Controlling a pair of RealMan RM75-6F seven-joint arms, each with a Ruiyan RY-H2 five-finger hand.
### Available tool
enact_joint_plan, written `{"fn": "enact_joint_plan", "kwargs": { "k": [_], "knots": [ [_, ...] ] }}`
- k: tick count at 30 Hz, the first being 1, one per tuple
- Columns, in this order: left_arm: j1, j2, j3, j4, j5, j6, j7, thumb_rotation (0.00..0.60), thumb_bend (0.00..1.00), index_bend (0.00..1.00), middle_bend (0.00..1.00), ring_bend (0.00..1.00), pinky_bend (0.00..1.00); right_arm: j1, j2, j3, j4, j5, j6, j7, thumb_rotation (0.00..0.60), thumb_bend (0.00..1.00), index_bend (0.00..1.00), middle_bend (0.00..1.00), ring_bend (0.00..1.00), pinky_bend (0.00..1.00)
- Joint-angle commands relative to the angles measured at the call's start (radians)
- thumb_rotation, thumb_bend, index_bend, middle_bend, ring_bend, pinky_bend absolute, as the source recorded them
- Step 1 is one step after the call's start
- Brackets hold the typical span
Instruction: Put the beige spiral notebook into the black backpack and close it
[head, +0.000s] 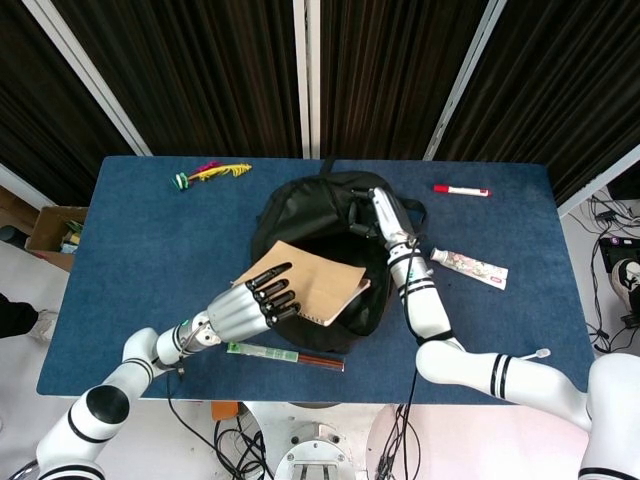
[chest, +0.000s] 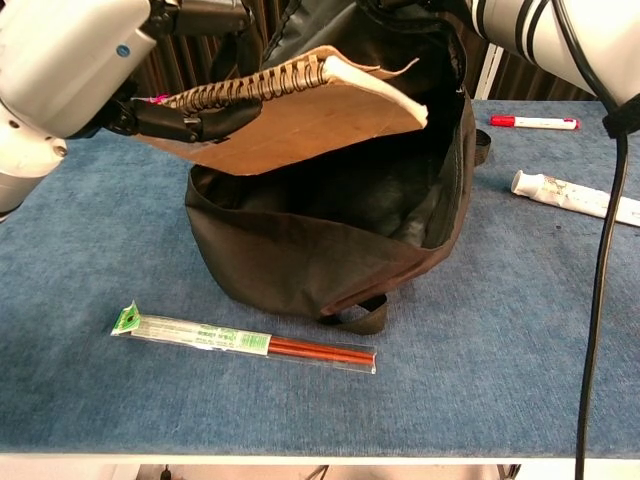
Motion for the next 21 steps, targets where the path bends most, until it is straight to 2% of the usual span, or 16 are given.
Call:
{"fn": "enact_joint_plan", "kwargs": {
  "k": [1,9,15,21],
  "knots": [
    [-0.008,-0.002,0.001,-0.005,0.003,0.004,0.003,0.600,0.41,0.75,0.70,0.57,0.36,0.002,-0.002,0.001,-0.001,-0.004,-0.005,0.010,0.600,0.63,0.68,0.57,0.56,0.26],
    [-0.034,-0.043,0.003,0.050,-0.013,-0.107,0.005,0.600,0.41,0.75,0.70,0.57,0.36,-0.007,0.011,0.001,-0.030,-0.021,-0.017,0.044,0.600,0.63,0.68,0.57,0.56,0.26],
    [-0.020,-0.087,0.025,0.110,-0.024,-0.216,-0.002,0.600,0.41,0.75,0.70,0.57,0.36,-0.010,0.015,-0.004,-0.045,-0.034,-0.024,0.065,0.600,0.63,0.68,0.57,0.56,0.26],
    [-0.026,-0.117,0.054,0.133,-0.009,-0.245,0.000,0.600,0.41,0.75,0.70,0.57,0.36,-0.008,0.014,-0.004,-0.049,-0.041,-0.025,0.077,0.600,0.63,0.68,0.57,0.56,0.26]
  ]
}}
